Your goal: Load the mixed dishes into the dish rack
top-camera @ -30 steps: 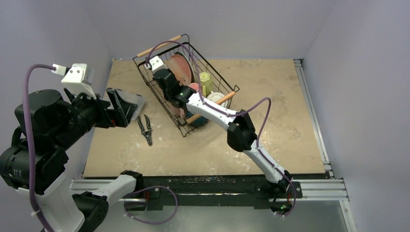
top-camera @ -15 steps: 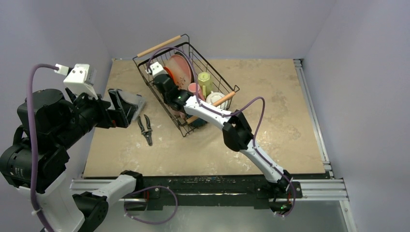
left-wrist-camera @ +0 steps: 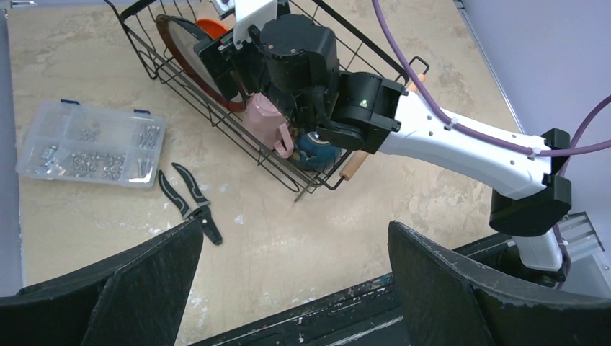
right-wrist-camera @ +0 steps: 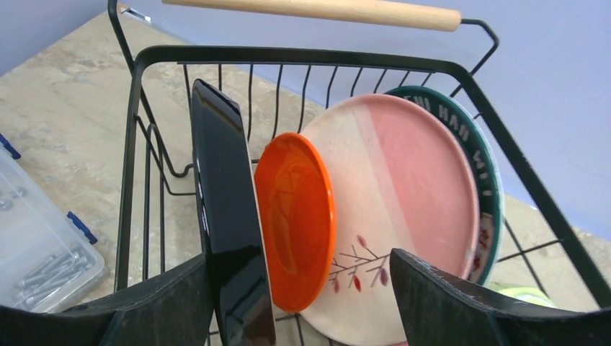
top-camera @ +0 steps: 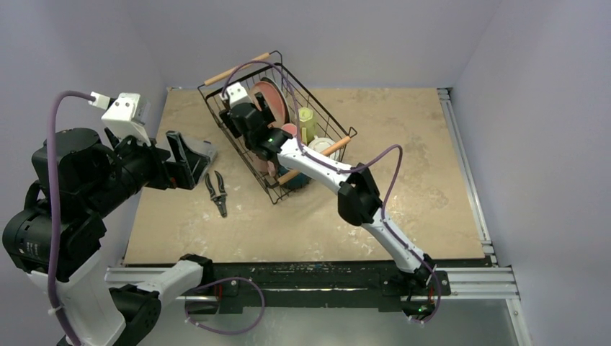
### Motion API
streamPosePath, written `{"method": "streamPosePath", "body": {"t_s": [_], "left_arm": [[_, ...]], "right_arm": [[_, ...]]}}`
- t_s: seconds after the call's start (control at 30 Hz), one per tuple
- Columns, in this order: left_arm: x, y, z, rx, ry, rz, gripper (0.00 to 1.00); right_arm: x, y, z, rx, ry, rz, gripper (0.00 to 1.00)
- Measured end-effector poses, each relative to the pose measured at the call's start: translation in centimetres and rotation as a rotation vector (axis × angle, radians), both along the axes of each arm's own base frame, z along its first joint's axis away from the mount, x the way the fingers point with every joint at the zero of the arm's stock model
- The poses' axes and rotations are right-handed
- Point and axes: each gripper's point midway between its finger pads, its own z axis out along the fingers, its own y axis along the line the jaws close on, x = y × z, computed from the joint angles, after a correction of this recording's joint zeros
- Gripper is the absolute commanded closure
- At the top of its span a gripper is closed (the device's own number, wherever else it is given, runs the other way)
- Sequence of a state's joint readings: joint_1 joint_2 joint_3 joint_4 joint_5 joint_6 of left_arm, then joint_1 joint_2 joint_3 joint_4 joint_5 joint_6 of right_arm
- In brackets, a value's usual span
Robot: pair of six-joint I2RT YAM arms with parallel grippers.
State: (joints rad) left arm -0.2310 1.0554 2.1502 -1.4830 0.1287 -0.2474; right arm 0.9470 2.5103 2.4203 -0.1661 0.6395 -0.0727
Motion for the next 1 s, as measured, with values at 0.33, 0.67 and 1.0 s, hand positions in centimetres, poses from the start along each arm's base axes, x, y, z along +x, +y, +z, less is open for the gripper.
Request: {"method": "streamPosePath", "body": {"t_s": [0.33, 0.67, 1.0], "left_arm": [[0.0, -0.5, -0.2, -0.048, 0.027, 0.007, 0.0], [-0.1, -0.8, -1.9, -0.199, 0.105, 0.102, 0.0], [0.0, -1.4, -1.6, -0.359, 0.073, 0.143, 0.0]], "right_arm": [[-5.1, -6.8, 12.3, 0.143, 0.042, -0.034, 0.02], [-16.6, -22.1, 21.9, 0.307, 0.078, -0.069, 0.02], [-26.4, -35.5, 24.4, 0.482, 0.081, -0.131, 0.02]]}}
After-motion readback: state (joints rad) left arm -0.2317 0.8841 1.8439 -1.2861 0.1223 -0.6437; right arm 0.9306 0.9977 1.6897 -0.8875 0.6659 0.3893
